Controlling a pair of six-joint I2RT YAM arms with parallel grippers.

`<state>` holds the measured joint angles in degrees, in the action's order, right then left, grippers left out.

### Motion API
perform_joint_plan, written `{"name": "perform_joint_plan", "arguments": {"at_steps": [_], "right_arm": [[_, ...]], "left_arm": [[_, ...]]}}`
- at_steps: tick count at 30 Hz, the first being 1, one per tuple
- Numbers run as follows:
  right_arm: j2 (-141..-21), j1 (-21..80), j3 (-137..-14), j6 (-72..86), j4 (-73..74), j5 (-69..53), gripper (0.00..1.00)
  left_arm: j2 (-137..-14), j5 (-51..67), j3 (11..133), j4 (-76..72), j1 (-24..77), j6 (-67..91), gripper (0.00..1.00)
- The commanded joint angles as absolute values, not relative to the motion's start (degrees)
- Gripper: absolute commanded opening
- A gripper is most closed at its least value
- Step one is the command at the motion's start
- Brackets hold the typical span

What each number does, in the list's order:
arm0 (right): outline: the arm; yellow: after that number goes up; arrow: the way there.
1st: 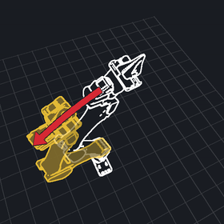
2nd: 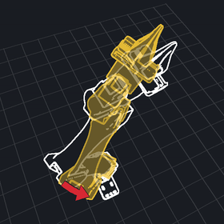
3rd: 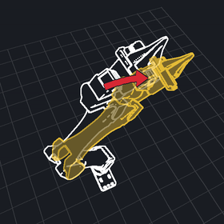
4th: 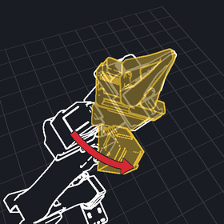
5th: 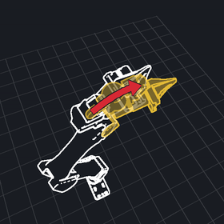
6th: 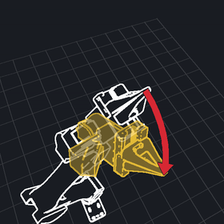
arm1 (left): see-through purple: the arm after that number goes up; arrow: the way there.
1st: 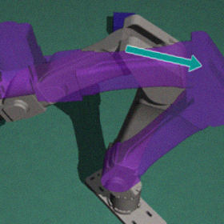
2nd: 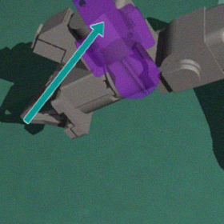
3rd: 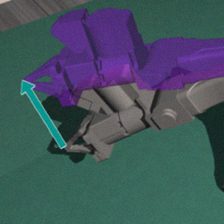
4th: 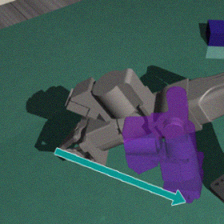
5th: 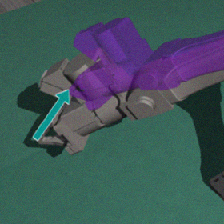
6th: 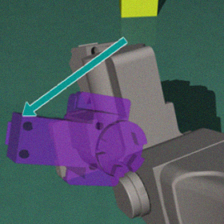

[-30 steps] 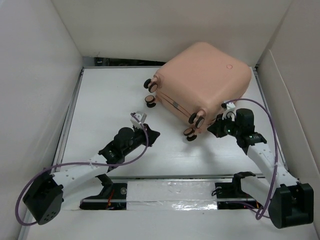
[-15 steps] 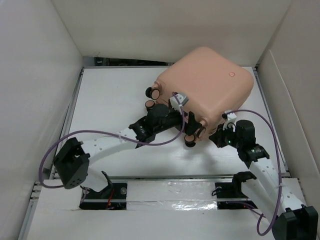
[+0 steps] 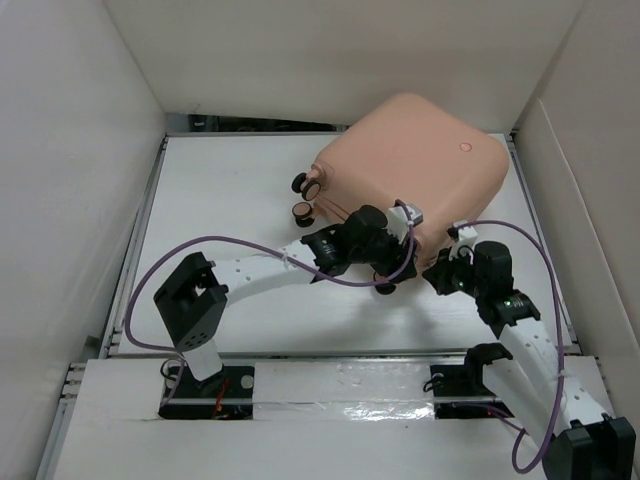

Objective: Pack the luggage

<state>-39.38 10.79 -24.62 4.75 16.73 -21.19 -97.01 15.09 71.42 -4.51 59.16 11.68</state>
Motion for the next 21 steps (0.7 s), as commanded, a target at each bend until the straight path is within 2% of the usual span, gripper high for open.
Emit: {"name": "perform_joint_plan", "arguments": {"at_steps": [1, 3, 4, 8, 12, 16, 21], "right_arm": [[-36.2, 11.4, -26.7, 6.1, 4.4, -29.4, 0.00], [-35.1, 13.3, -24.7, 7.8, 2.7, -30.1, 0.00], [-34.5, 13.4, -24.7, 8.5, 1.8, -30.2, 0.00], [-31.7, 21.2, -21.1, 13.6, -3.3, -27.8, 0.00], [-30.2, 34.0, -23.9, 14.5, -0.5, -18.8, 0.00], [-28.3, 41.2, -25.5, 16.0, -0.1, -14.5, 0.00], [-31.1, 45.8, -22.8, 20.6, -13.3, -16.5, 0.00]], "left_arm": [[-98.6, 16.7, 75.1, -11.5, 59.9, 12.1, 0.25], [-98.9, 18.7, 74.7, -17.6, 59.9, 16.5, 0.03], [-99.1, 19.5, 75.1, -19.3, 59.9, 16.5, 0.00], [-100.0, 19.5, 76.3, -26.8, 59.2, 22.7, 0.00], [-99.6, 19.1, 75.0, -34.3, 56.5, 29.5, 0.00], [-100.5, 20.9, 75.0, -37.0, 53.3, 32.9, 0.00], [-103.8, 25.2, 78.7, -39.6, 53.9, 36.7, 0.00]]}}
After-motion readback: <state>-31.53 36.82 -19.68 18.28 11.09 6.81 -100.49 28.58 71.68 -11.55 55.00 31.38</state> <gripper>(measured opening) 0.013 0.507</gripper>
